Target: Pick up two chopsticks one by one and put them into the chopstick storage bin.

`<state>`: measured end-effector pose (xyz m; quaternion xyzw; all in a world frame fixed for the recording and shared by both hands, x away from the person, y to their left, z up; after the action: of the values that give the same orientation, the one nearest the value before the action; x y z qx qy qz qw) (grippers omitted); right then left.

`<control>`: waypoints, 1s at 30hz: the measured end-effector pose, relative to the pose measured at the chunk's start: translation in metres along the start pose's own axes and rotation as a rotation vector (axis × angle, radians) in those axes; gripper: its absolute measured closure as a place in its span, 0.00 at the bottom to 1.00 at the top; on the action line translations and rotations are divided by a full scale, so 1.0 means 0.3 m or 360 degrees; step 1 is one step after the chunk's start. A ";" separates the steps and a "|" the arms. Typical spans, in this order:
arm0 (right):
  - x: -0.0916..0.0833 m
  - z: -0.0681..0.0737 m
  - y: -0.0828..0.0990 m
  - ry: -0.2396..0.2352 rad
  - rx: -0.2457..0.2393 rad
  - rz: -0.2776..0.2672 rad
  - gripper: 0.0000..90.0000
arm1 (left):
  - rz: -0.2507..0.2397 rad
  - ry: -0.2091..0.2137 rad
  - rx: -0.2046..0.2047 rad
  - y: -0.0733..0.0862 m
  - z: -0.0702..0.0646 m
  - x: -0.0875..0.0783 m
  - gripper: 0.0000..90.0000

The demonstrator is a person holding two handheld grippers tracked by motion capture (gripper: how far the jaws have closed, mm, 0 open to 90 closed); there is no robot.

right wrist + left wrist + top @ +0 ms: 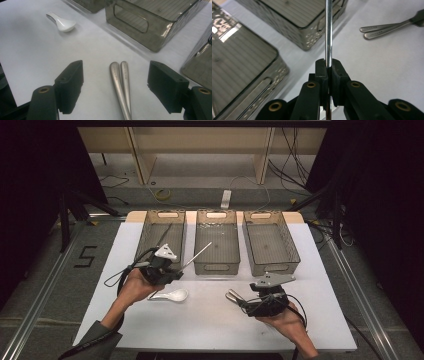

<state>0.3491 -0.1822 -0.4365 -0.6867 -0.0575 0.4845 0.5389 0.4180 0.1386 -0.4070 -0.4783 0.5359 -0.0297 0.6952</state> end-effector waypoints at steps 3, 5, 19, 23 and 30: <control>-0.005 0.003 0.009 0.0006 0.0008 -0.0010 0.33 | -0.0027 -0.0017 -0.0051 0.004 0.025 -0.016 0.94; -0.008 0.006 0.014 0.0000 0.0015 -0.0011 0.33 | -0.0047 -0.0019 -0.0067 0.007 0.041 -0.025 0.94; -0.029 0.021 0.044 -0.0005 0.0034 -0.0052 0.32 | -0.0119 -0.0093 -0.0197 0.006 0.127 -0.041 0.94; -0.028 0.025 0.047 -0.0012 0.0028 -0.0046 0.31 | -0.0135 -0.0124 -0.0221 -0.004 0.153 -0.049 0.94; -0.038 0.030 0.051 -0.0007 0.0033 -0.0059 0.31 | -0.0164 -0.0175 -0.0287 -0.018 0.208 -0.042 0.94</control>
<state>0.3299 -0.1893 -0.4412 -0.6788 -0.0665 0.4764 0.5548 0.4637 0.1821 -0.3962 -0.5668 0.4721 0.0091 0.6751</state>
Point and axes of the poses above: each handheld gripper's, and its own axes: x roughly forward along the jaws, y roughly out of its underside, z roughly to its left, the point moved 2 cm from there along x, roughly forward along the jaws, and after that the axes turned 3 degrees about -z, right-handed, at the moved point
